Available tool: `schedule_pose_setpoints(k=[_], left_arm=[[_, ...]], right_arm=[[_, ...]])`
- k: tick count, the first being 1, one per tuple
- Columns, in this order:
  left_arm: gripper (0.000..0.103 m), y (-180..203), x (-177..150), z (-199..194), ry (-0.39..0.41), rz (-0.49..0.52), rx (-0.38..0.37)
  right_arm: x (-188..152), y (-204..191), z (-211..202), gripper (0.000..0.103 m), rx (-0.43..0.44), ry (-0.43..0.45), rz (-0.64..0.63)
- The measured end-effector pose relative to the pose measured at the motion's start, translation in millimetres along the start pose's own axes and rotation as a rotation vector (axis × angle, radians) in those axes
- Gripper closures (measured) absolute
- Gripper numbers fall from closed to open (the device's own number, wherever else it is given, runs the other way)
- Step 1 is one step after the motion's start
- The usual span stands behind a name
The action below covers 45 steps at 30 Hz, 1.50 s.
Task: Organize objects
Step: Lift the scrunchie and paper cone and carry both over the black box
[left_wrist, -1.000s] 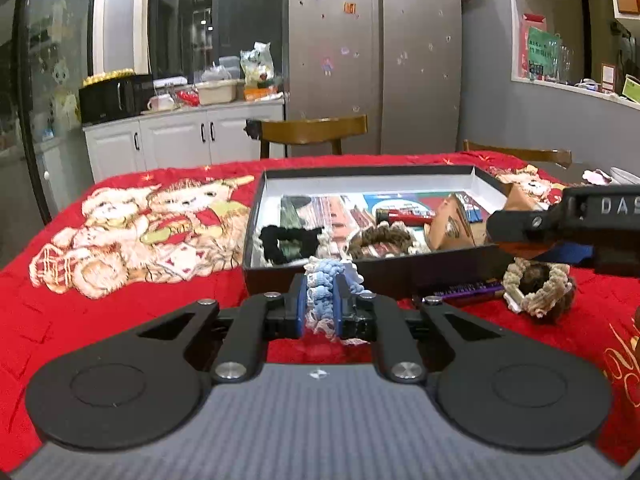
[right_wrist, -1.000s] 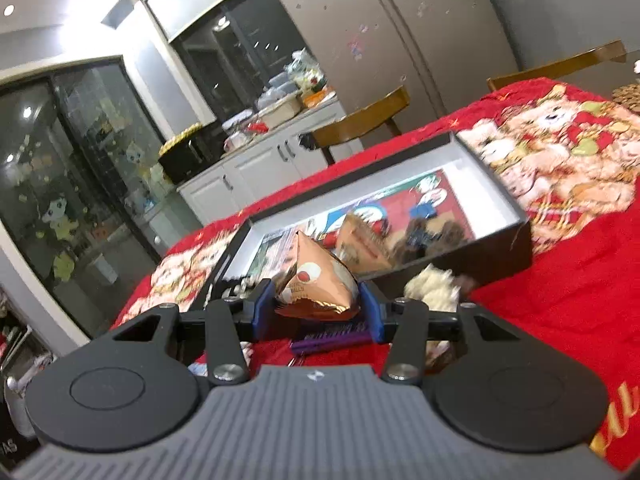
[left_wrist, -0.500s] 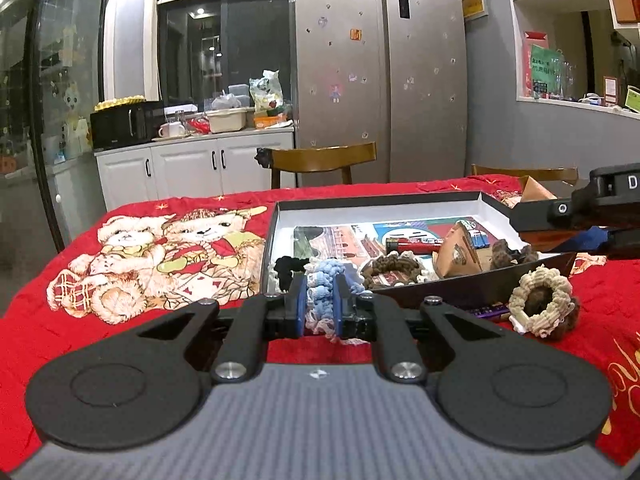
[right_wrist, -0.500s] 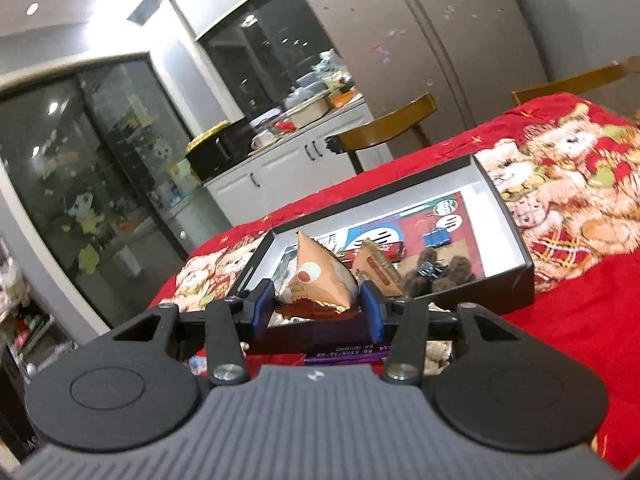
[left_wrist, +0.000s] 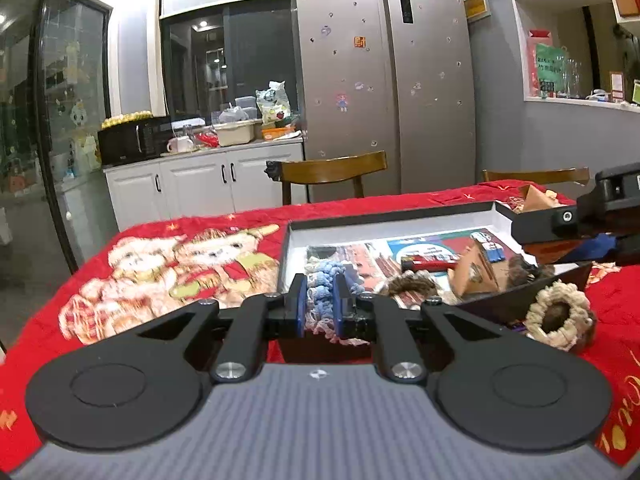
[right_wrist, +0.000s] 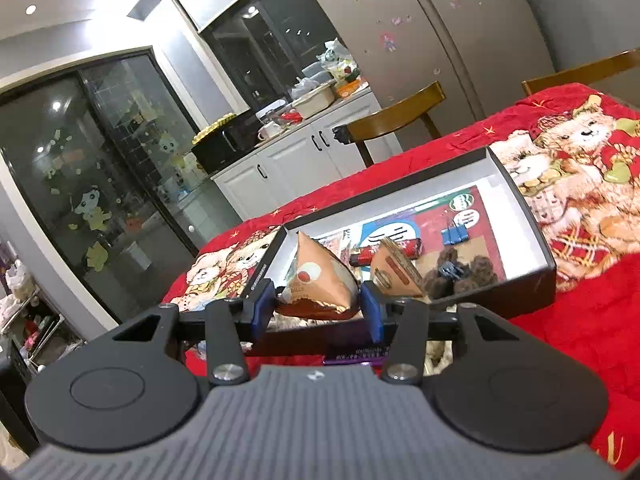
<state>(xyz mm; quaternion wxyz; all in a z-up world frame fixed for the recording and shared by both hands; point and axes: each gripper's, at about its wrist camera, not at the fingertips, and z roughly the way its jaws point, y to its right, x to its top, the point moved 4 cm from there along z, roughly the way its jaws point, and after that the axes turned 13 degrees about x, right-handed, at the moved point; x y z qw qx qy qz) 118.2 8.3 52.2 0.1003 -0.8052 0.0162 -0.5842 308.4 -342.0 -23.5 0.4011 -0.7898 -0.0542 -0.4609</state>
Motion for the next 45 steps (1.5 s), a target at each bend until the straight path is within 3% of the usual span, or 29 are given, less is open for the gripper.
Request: schedule_pose_setpoints(k=[7, 12, 20, 26, 33, 38, 45], left_arm=[[0.087, -6.4, 47.7, 4.5, 0.039, 0.019, 0.024], [0.087, -8.7, 80.1, 11.0, 0.073, -0.022, 0.022], [0.087, -17.1, 115.2, 48.3, 0.009, -0.131, 0.002], [0.087, -15.9, 134.8, 77.0, 0.011, -0.156, -0.027], [0.087, -8.9, 141.8, 114.0, 0.006, -0.174, -0.061], [0.087, 1.0, 137.6, 141.1, 0.009, -0.126, -0.058], [0.087, 9.6, 113.6, 179.8, -0.082, -0.104, -0.039]], right_arm=[[33.6, -20.3, 10.5, 0.053, 0.009, 0.009, -0.027], [62.3, -37.0, 22.7, 0.053, 0.013, 0.037, -0.042], [101.9, -52.1, 41.6, 0.053, 0.052, 0.075, -0.055], [119.9, -45.4, 61.2, 0.053, 0.038, 0.104, -0.065], [119.8, -28.2, 99.4, 0.052, 0.007, 0.065, -0.069], [114.6, -15.4, 125.2, 0.052, -0.003, 0.039, -0.072], [106.1, 1.5, 144.3, 0.052, -0.051, -0.009, -0.077]])
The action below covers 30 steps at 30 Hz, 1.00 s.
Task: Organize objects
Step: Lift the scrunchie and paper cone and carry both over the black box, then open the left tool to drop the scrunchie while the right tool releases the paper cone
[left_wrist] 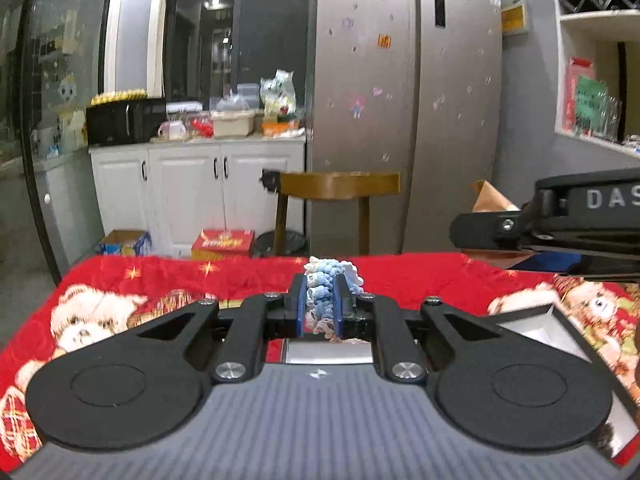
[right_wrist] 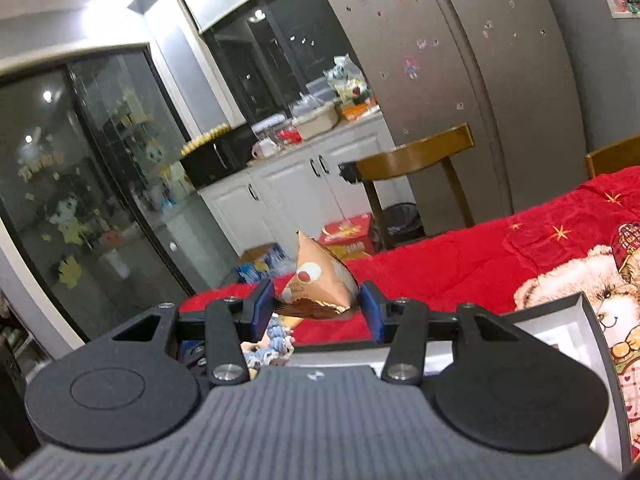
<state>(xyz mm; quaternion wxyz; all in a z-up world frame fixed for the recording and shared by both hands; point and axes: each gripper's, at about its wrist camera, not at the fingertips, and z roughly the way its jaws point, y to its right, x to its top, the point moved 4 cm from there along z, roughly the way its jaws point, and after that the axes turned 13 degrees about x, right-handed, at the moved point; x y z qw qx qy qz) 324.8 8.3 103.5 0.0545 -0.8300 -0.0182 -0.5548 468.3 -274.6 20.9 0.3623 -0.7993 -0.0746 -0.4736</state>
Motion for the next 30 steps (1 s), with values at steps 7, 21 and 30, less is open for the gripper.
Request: schedule_pose_setpoints(k=[7, 21, 30], left_arm=[[0.087, 5.2, -23.1, 25.1, -0.105, 0.015, -0.042], [0.087, 10.5, -46.3, 43.5, -0.223, 0.039, -0.057], [0.087, 9.3, -52.8, 50.4, -0.295, 0.028, -0.102]], right_arm=[[-25.0, 24.0, 19.3, 0.052, -0.088, -0.098, 0.083], [-45.2, 45.6, 35.9, 0.052, -0.174, -0.191, 0.150], [-58.4, 53.2, 45.6, 0.051, -0.177, -0.241, 0.200]])
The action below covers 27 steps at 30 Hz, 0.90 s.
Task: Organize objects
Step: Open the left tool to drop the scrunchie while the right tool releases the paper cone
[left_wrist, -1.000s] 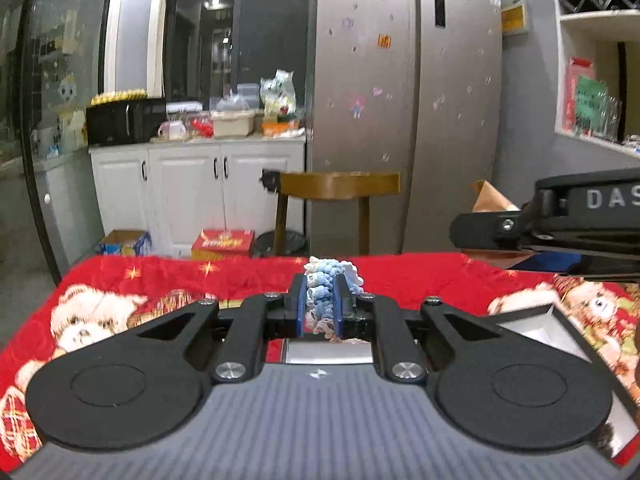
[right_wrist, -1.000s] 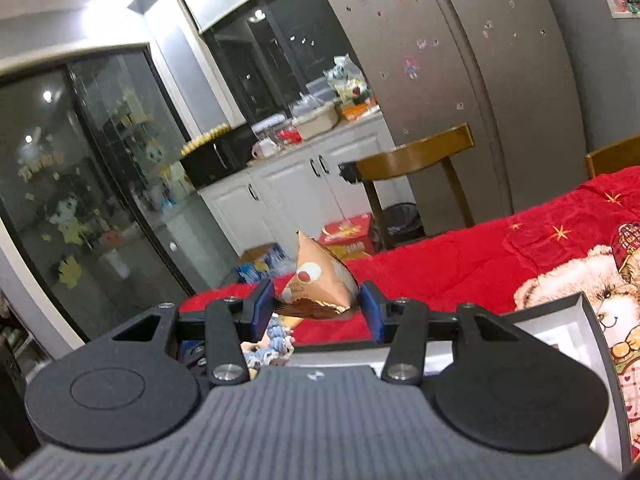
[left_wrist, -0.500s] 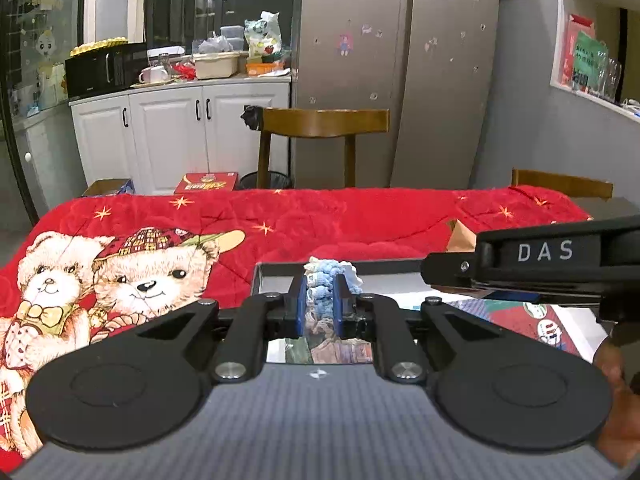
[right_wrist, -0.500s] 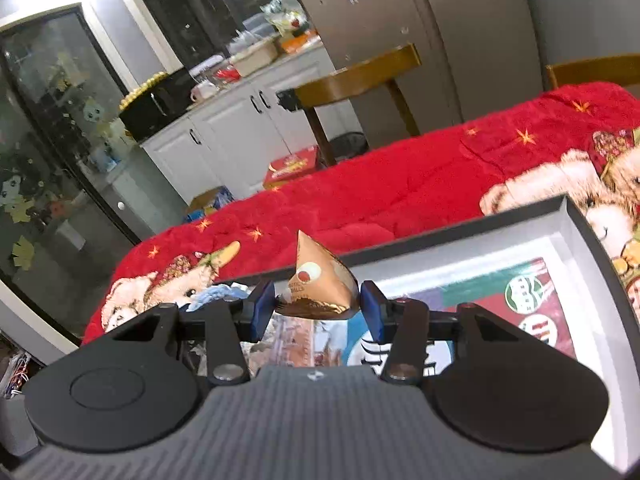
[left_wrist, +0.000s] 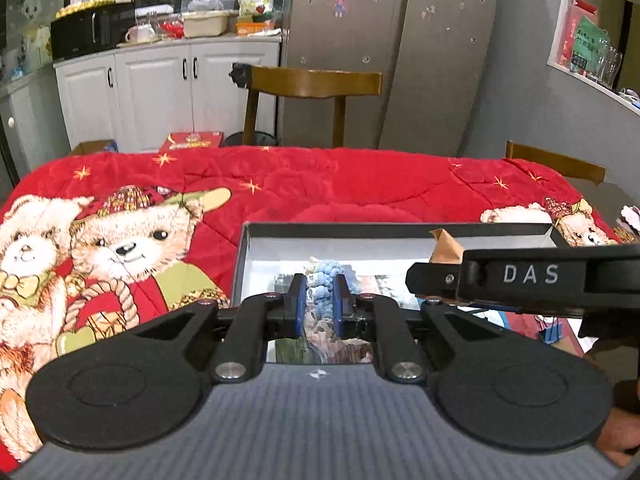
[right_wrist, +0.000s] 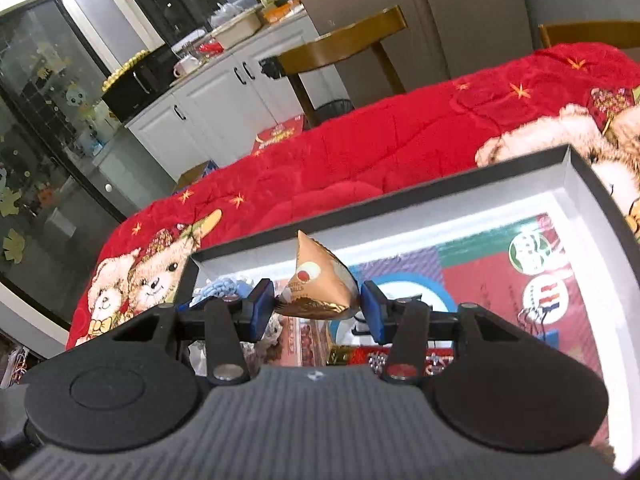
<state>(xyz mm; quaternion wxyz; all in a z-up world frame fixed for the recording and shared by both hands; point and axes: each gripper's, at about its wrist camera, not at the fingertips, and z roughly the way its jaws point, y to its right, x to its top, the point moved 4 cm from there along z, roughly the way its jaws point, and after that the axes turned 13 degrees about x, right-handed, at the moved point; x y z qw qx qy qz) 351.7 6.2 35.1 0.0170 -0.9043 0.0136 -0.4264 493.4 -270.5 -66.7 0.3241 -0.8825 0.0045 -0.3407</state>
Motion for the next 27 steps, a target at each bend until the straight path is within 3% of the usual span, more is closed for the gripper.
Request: schedule_pose_setpoints(k=[5, 13, 17, 22, 27], left_arm=[[0.086, -0.9, -0.5, 2.4, -0.003, 0.006, 0.025], [0.082, -10.5, 4.2, 1.8, -0.037, -0.031, 0.016], [0.070, -25.5, 16.9, -14.0, -0.024, -0.097, -0.008], [0.048, -38.6, 37.6, -60.5, 0.085, -0.106, -0.044], [0.032, -34.6, 48.8, -136.1, 0.266, -0.050, -0.090]], right_arm=[[-0.7, 2.2, 2.0, 0.050, -0.015, -0.008, 0.002], [0.4, 3.2, -2.2, 0.034, 0.011, -0.010, 0.039], [7.9, -6.9, -22.7, 0.030, 0.051, 0.027, 0.035], [19.7, -29.1, -78.3, 0.027, 0.156, 0.126, 0.018], [19.4, -48.9, -156.8, 0.025, 0.211, 0.242, -0.065]])
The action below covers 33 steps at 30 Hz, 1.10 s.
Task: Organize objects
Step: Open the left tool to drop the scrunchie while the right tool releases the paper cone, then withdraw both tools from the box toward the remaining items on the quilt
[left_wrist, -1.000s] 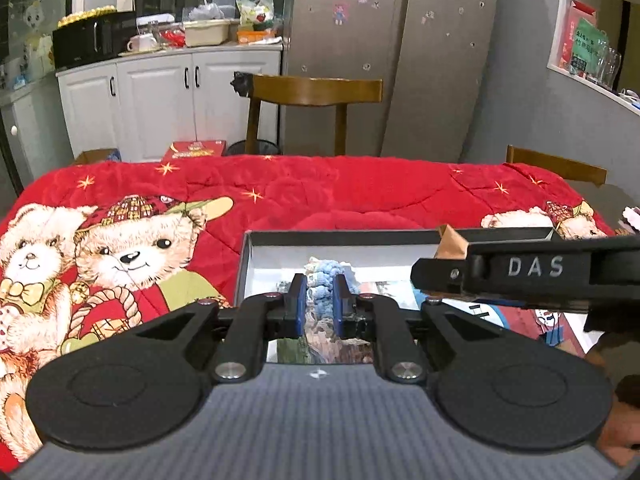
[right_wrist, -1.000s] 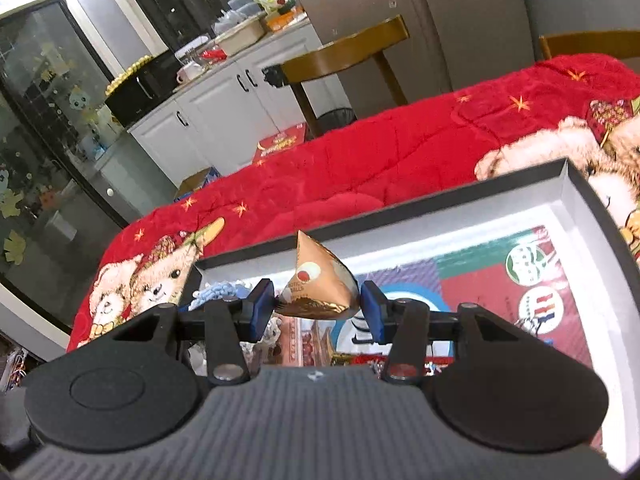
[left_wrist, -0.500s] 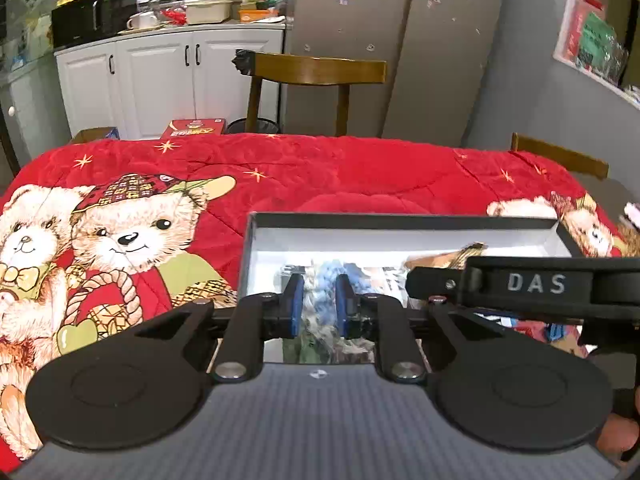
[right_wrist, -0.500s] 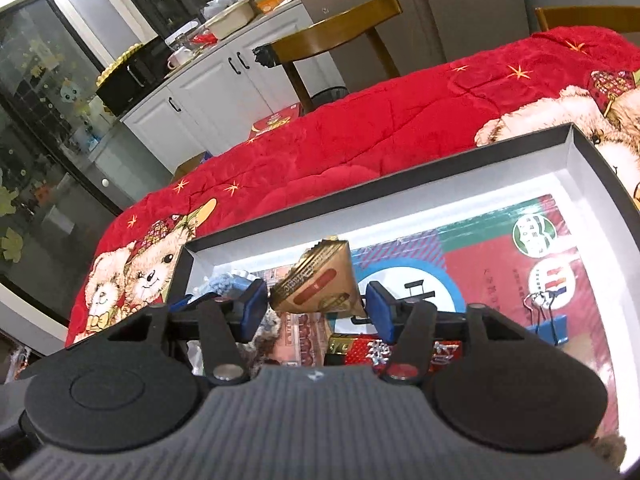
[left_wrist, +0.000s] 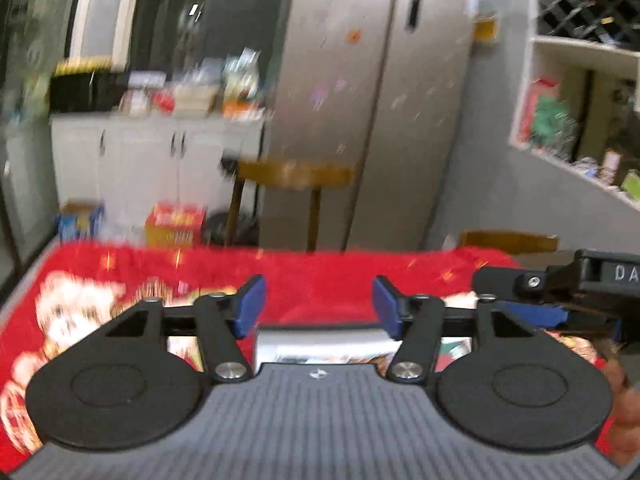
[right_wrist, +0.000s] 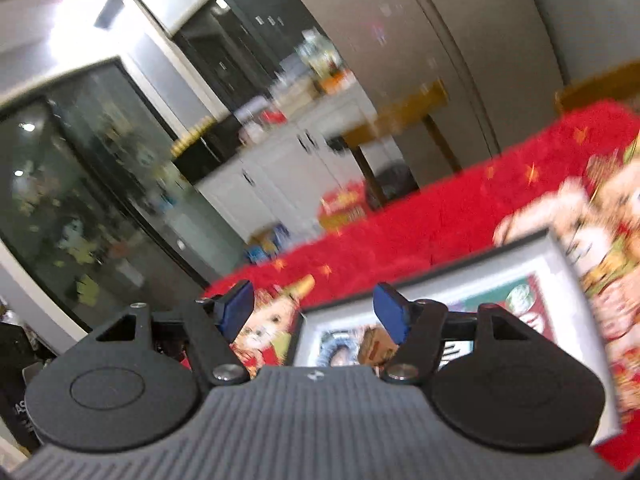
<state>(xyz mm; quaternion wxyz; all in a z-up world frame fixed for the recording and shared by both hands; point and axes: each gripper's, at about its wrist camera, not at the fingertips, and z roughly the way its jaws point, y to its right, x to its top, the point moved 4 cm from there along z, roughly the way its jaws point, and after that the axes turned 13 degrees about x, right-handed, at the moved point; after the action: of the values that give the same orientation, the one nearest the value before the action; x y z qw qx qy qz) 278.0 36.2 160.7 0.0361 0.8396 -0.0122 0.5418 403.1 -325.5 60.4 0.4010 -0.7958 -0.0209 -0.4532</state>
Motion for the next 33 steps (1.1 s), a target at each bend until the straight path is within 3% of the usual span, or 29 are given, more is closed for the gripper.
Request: schedule_pose_setpoints(k=[5, 10, 18, 24, 28, 33], left_arm=[[0.025, 20.2, 7.4, -74.8, 0.152, 0.007, -0.044], [0.025, 42.4, -8.3, -125.7, 0.183, -0.032, -0.071], [0.025, 83.7, -65.6, -180.6, 0.192, 0.064, -0.040], [0.025, 87.7, -130.4, -162.6, 0.129, 0.099, 0.012], [0.025, 93.0, -165.9, -126.1, 0.020, 0.118, 0.011], [0.025, 97.5, -202.4, -99.8, -0.078, 0.163, 0.012]], right_arm=[[1.3, -20.8, -80.2, 0.024, -0.001, 0.086, -0.101], [-23.4, -27.6, -129.7, 0.024, -0.056, 0.163, -0.206], [-73.4, -12.5, -132.8, 0.025, -0.064, 0.155, -0.223], [-102.7, 27.4, -123.7, 0.034, -0.120, 0.150, -0.159], [-122.1, 59.2, -108.3, 0.044, -0.184, 0.094, -0.102], [-148.5, 71.2, -95.4, 0.054, -0.183, -0.002, -0.061]])
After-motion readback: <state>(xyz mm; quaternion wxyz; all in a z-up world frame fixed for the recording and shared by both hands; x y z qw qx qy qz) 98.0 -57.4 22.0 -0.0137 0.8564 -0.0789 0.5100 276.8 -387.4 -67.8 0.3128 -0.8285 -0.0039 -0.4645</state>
